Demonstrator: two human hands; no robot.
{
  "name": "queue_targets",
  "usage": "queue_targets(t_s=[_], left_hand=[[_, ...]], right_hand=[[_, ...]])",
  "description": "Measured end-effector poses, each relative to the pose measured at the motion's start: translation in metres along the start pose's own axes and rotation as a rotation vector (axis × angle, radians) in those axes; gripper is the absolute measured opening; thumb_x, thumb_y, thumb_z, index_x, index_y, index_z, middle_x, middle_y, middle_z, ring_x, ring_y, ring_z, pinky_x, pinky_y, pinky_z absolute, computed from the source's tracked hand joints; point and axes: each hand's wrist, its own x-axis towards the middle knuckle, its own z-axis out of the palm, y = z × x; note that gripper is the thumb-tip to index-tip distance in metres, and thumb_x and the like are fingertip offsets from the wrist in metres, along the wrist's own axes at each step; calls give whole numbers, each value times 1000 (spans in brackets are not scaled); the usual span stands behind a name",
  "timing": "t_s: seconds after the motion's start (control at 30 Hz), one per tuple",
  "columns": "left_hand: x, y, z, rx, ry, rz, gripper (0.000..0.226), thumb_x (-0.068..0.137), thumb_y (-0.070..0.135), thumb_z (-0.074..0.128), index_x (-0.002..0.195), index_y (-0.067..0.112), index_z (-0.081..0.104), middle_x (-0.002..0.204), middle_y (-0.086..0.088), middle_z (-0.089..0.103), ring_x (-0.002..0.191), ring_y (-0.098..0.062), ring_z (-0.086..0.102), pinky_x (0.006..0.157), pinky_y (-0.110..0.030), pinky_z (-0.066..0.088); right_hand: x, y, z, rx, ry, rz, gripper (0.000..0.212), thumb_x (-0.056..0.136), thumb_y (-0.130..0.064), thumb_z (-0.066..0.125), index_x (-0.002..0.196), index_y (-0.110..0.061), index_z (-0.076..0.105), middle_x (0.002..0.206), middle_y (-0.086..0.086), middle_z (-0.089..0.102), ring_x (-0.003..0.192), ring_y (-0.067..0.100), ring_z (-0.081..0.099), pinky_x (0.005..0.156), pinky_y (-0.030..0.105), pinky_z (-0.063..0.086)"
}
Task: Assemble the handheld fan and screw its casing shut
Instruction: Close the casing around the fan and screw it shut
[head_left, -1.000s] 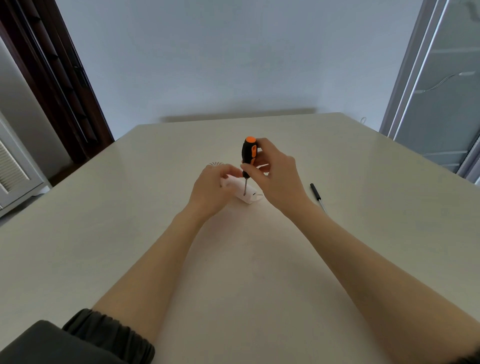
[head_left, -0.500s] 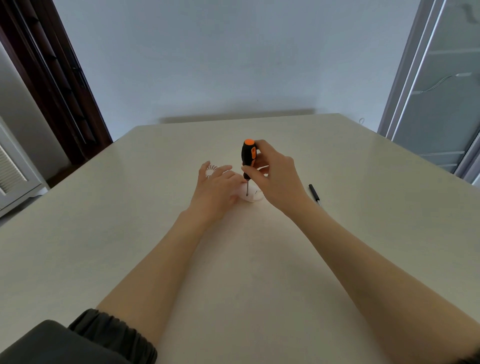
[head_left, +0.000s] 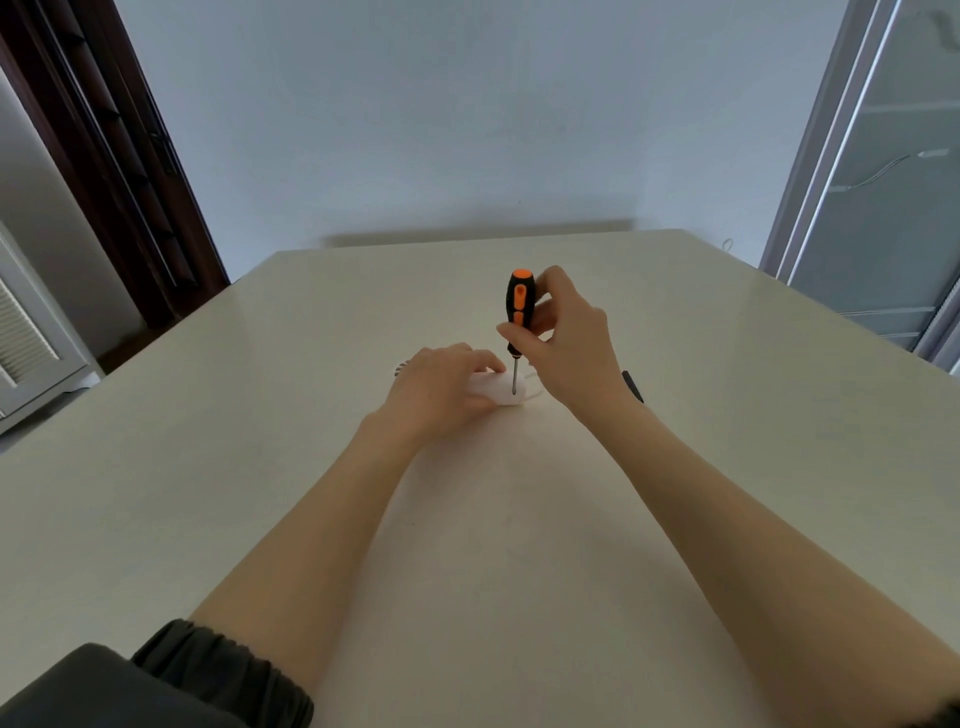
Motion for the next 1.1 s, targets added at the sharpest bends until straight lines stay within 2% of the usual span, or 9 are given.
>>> queue_targets(t_s=[0.07,0.17,0.33,0.47,0.57,0.67,0.77,0.93,1.1], left_hand=[[0,5,0,-3,-3,6,37,91,39,54,127,33,55,123,5,58,111,-19,54,89,-25,31],[1,9,4,-103,26,-30,32,89,45,55,118,33,62,117,4,63,108,-20,56,93,-30,38],[4,13,12,-336,112,-140,15,84,43,64,90,33,73,96,11,72,97,-11,63,81,-30,47],[6,13,13,-392,135,-153,14,84,39,66,82,29,75,84,12,71,89,-9,64,73,-27,42],[6,13,12,-403,135,-152,14,85,38,66,84,28,76,88,13,72,89,-8,64,77,-27,45],[7,12,14,-402,137,-157,14,84,38,66,83,28,76,94,11,73,93,-9,63,83,-30,46],[7,11,14,-400,143,-152,16,84,38,66,85,26,76,95,10,73,88,-10,62,75,-25,41],[5,13,12,-391,150,-154,16,84,37,66,89,26,77,96,10,73,91,-9,62,80,-27,44],[3,14,12,-439,136,-172,10,80,35,69,84,29,76,91,12,73,94,-6,65,88,-32,48]], right_hand=[[1,1,3,-6,27,22,28,78,-12,69,89,-7,44,77,11,63,72,29,61,69,39,51],[3,1,4,-32,68,37,31,75,-14,70,84,-10,41,71,4,56,64,23,52,66,38,48],[1,-3,3,-161,37,-79,45,77,-13,65,116,-23,44,69,-3,49,59,17,47,59,29,43],[4,-7,3,-233,-18,-140,39,80,-19,64,113,-24,44,81,2,54,65,21,47,65,38,49],[6,-13,-2,-205,-62,-115,37,85,-26,62,119,-23,49,100,1,56,78,19,53,74,31,47],[8,-18,-8,-119,-80,-125,41,86,-10,54,125,-20,52,111,0,56,95,16,55,80,19,42],[10,-19,-11,-129,-119,-170,38,81,1,51,114,-16,60,100,4,62,91,18,58,69,11,40],[14,-16,-16,-206,-67,-173,25,80,-6,61,103,-15,62,94,3,64,82,20,59,75,28,51],[12,-13,-17,-262,34,-147,25,77,-20,72,92,-10,54,84,3,56,73,19,48,67,24,36]])
